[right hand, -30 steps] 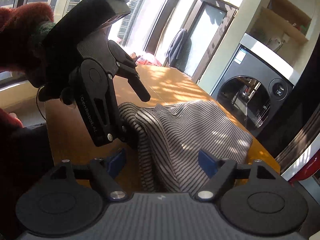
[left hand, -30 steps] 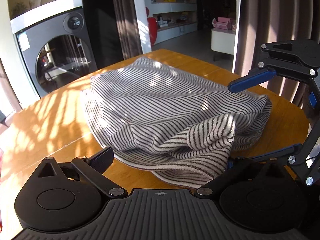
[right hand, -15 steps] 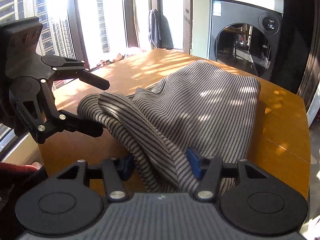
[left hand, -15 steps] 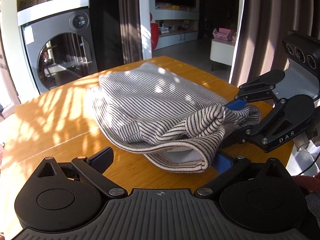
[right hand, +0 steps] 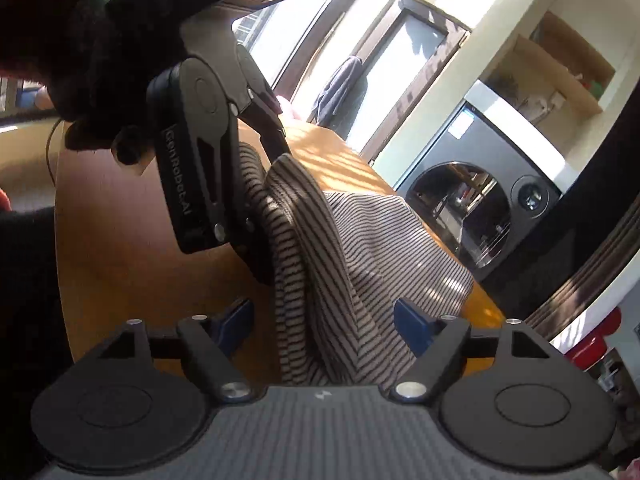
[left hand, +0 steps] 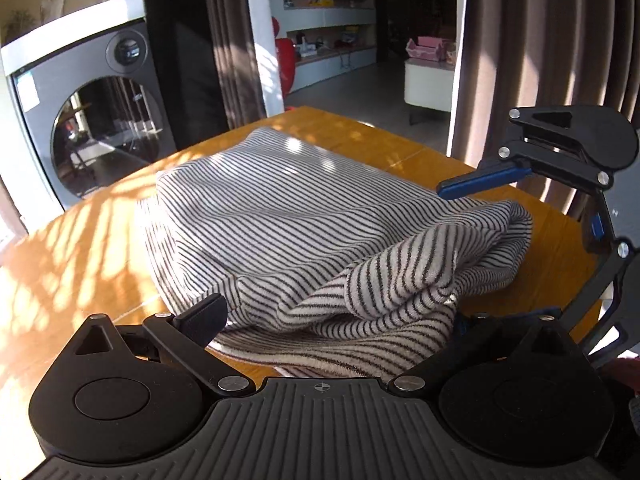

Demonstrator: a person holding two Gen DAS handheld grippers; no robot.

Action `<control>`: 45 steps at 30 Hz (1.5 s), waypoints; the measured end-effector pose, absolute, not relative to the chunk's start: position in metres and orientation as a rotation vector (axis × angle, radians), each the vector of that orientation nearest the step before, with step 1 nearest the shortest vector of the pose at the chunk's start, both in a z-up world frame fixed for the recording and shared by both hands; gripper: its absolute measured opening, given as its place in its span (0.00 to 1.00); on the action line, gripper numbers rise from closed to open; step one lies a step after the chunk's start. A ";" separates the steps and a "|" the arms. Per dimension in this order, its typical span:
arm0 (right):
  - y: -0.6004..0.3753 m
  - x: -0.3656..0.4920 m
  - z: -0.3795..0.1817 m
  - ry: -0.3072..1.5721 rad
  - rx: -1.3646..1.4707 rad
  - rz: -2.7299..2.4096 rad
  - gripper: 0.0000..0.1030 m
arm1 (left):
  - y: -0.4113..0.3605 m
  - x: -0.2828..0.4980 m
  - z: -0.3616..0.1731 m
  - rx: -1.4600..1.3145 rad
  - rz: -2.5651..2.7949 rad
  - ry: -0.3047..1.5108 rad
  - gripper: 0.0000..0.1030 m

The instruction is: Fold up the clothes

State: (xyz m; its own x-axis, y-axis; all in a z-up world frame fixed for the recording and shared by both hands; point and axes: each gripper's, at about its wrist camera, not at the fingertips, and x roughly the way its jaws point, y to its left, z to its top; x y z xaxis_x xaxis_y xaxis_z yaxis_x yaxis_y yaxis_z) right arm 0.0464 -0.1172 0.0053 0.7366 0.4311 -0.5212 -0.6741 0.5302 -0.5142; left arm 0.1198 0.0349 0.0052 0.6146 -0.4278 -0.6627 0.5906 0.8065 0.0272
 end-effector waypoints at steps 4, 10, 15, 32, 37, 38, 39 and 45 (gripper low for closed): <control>-0.108 0.043 -0.003 0.282 -0.870 0.648 0.37 | 0.043 0.123 0.004 0.184 -0.593 0.727 1.00; -0.113 0.056 0.016 0.339 -0.835 0.651 0.29 | 0.097 0.100 0.039 -0.091 -0.717 0.634 1.00; -0.123 0.043 0.046 0.400 -0.835 0.709 0.27 | 0.132 0.120 0.059 -0.275 -0.554 0.575 0.98; -0.129 0.149 0.113 0.583 -0.680 0.961 0.32 | 0.078 0.180 -0.019 -0.031 -0.757 0.784 0.69; -0.135 0.202 0.048 0.684 -0.539 0.978 0.55 | 0.111 0.159 -0.001 -0.048 -0.647 0.743 0.86; -0.139 0.203 0.046 0.685 -0.499 0.976 0.58 | 0.118 0.155 0.007 -0.060 -0.633 0.717 0.88; -0.142 0.205 0.045 0.684 -0.463 0.972 0.58 | 0.124 0.152 0.017 -0.083 -0.628 0.685 0.88; -0.149 0.201 0.044 0.640 -0.422 0.910 0.71 | 0.102 0.135 0.070 -0.113 -0.746 0.461 0.83</control>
